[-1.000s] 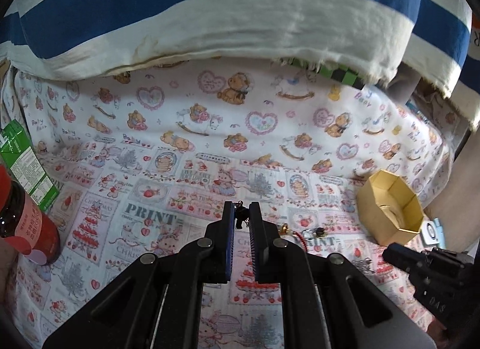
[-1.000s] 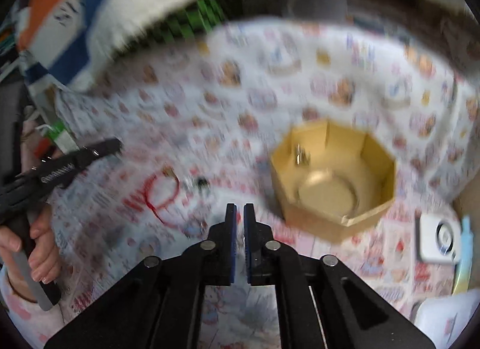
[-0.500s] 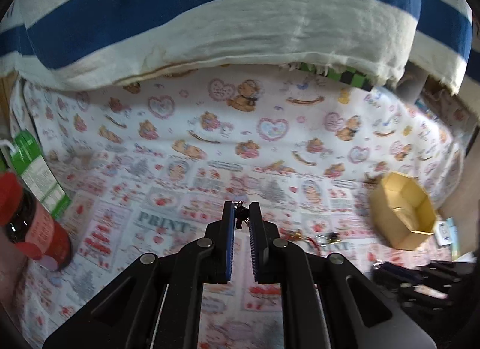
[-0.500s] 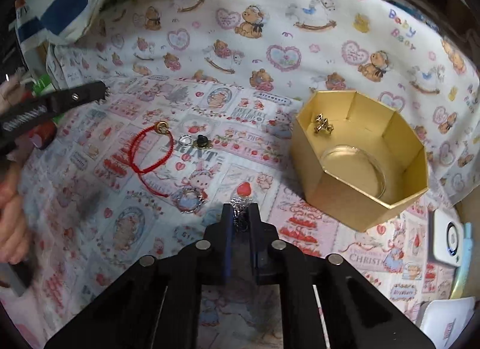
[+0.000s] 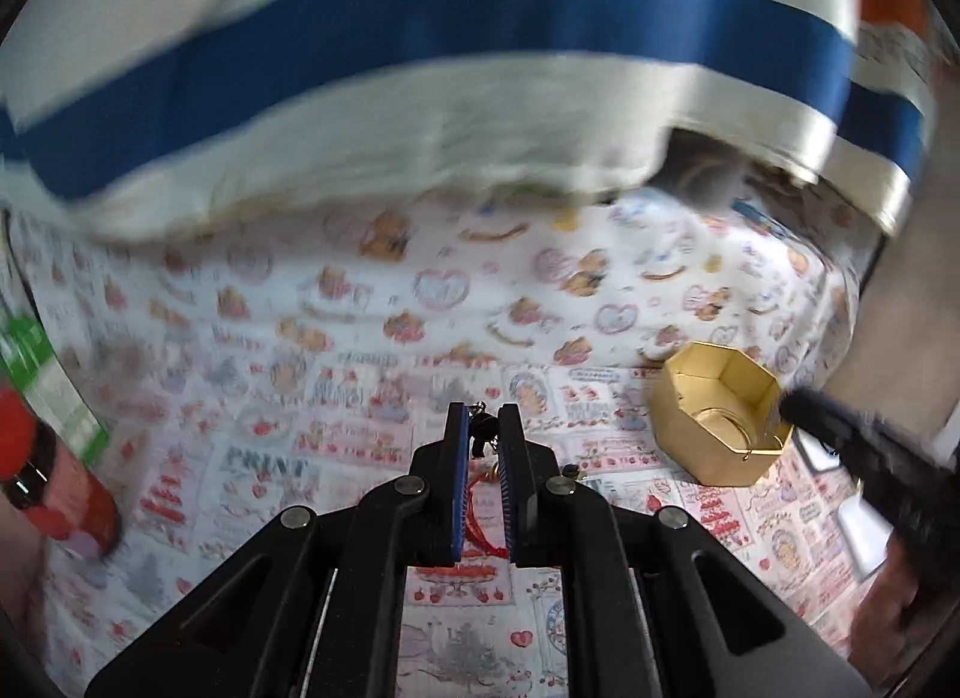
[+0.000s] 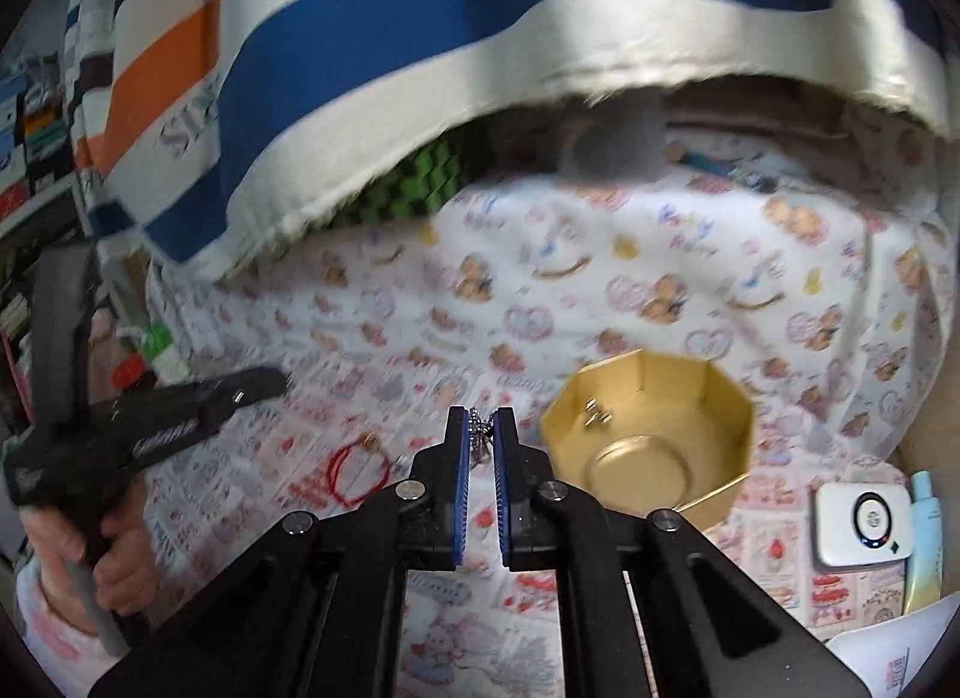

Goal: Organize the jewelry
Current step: 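Move both tools over the gold box and open them to release the pieces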

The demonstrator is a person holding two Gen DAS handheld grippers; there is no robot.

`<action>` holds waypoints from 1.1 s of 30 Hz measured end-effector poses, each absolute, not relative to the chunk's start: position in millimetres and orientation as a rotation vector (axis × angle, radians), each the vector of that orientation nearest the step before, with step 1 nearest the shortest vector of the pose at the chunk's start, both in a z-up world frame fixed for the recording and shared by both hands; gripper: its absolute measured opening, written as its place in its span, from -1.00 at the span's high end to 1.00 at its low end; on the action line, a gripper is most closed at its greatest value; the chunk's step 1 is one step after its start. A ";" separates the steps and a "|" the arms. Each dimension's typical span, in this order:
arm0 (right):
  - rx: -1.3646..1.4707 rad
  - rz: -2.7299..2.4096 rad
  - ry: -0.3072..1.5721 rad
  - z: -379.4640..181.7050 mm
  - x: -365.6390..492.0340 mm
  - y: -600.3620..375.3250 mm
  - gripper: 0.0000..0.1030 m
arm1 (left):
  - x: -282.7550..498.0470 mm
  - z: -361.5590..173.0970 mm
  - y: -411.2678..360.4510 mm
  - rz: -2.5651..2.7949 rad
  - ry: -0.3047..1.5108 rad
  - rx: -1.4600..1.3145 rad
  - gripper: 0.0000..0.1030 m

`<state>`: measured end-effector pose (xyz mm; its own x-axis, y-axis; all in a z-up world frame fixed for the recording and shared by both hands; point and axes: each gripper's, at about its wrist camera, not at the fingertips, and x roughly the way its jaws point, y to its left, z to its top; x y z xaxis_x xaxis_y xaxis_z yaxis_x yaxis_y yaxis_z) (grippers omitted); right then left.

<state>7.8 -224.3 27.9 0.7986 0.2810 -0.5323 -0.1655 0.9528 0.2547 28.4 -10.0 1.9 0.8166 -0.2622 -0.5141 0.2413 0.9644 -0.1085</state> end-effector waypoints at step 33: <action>0.423 0.092 0.723 -9.8 48.4 -322.6 0.83 | 87.2 0.4 -161.4 -0.564 0.689 -0.018 0.52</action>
<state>48.4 -322.6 -9.8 0.7495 0.2257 -0.6223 0.0627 0.9116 0.4062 87.2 -161.4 0.4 0.6292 -0.4981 -0.5966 0.4862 0.8511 -0.1978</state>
